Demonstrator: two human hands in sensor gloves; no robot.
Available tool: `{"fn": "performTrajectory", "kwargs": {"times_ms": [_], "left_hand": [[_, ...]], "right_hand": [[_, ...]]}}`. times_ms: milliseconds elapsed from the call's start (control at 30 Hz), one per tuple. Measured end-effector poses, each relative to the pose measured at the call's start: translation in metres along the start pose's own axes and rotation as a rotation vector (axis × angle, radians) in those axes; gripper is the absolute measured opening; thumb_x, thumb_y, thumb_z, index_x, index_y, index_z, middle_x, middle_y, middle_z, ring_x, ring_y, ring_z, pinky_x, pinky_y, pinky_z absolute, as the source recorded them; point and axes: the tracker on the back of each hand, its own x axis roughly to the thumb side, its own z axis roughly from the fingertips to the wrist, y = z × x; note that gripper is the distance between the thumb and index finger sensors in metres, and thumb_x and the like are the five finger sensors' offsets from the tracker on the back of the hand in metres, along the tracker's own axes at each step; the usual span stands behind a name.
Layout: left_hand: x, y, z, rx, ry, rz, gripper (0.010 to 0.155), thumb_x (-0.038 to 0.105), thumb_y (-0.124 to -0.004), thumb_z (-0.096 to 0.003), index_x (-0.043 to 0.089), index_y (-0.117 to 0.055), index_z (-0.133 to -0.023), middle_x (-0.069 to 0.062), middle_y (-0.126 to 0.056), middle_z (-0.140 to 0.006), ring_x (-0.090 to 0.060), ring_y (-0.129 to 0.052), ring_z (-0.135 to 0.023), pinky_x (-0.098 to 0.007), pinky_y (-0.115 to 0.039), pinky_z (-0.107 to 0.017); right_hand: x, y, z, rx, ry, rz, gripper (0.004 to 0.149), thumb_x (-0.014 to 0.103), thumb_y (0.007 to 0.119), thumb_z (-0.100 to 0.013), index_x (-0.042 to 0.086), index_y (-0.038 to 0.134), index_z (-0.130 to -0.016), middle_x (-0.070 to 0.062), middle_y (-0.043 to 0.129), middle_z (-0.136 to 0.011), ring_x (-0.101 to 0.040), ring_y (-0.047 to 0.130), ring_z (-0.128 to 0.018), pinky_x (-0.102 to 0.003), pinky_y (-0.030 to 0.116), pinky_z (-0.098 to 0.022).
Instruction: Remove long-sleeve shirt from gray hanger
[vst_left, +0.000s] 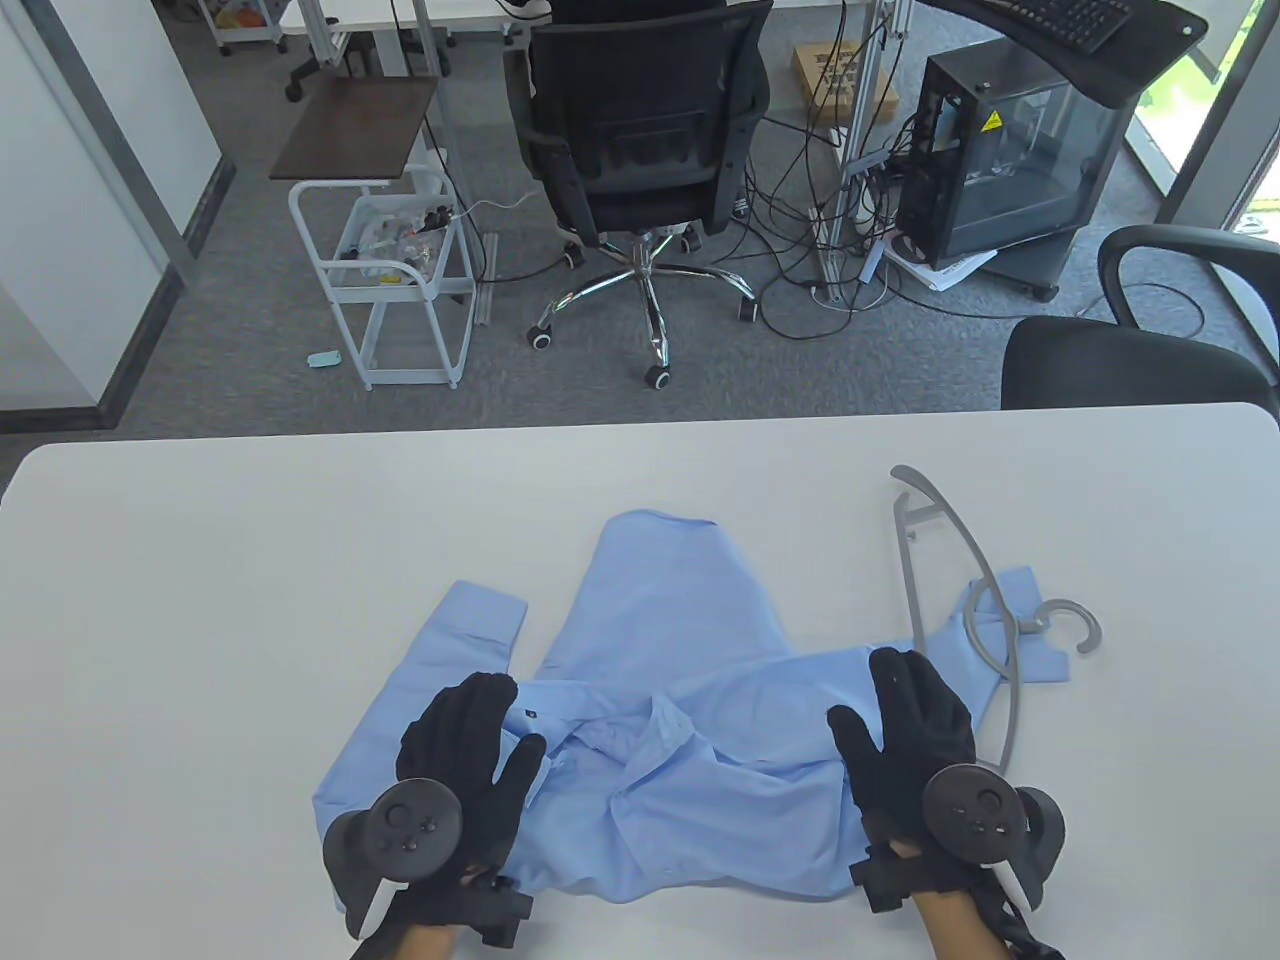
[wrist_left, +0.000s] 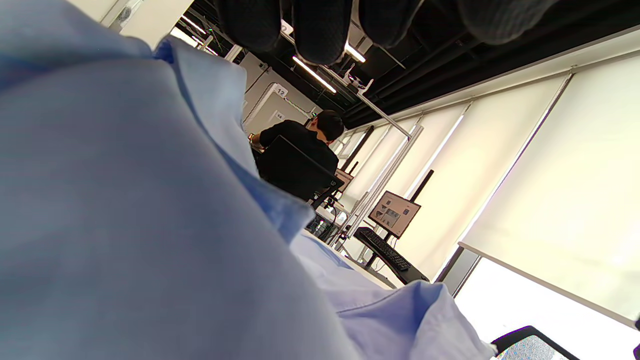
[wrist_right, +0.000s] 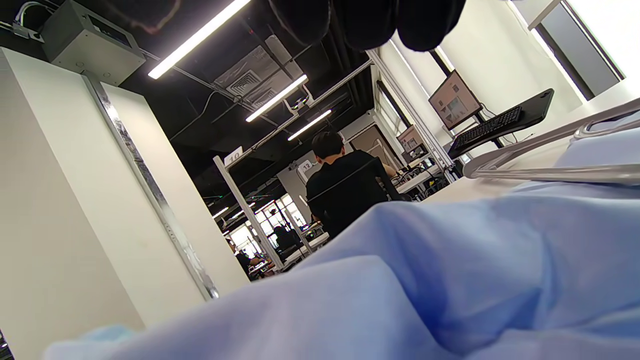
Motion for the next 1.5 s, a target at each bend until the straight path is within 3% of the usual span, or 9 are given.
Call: {"fn": "performTrajectory", "kwargs": {"times_ms": [567, 1500], "left_hand": [[0.002, -0.002, 0.001, -0.003, -0.014, 0.005, 0.071, 0.067, -0.061, -0.0529, 0.034, -0.048, -0.114, -0.004, -0.055, -0.121, -0.045, -0.053, -0.114, -0.066, -0.037, -0.081], [0.005, -0.005, 0.003, -0.044, -0.054, 0.081, 0.071, 0.067, -0.061, -0.0526, 0.034, -0.048, -0.114, -0.004, -0.056, -0.12, -0.044, -0.054, -0.114, -0.065, -0.04, -0.081]], "right_hand": [[0.025, 0.008, 0.007, 0.043, -0.162, -0.025, 0.07, 0.062, 0.065, -0.061, 0.016, 0.059, -0.114, -0.023, 0.054, -0.116, -0.054, 0.056, -0.103, -0.074, 0.041, -0.072], [0.046, 0.019, 0.012, 0.106, -0.252, -0.053, 0.069, 0.062, 0.066, -0.06, 0.017, 0.06, -0.113, -0.022, 0.056, -0.116, -0.054, 0.057, -0.103, -0.076, 0.041, -0.071]]}}
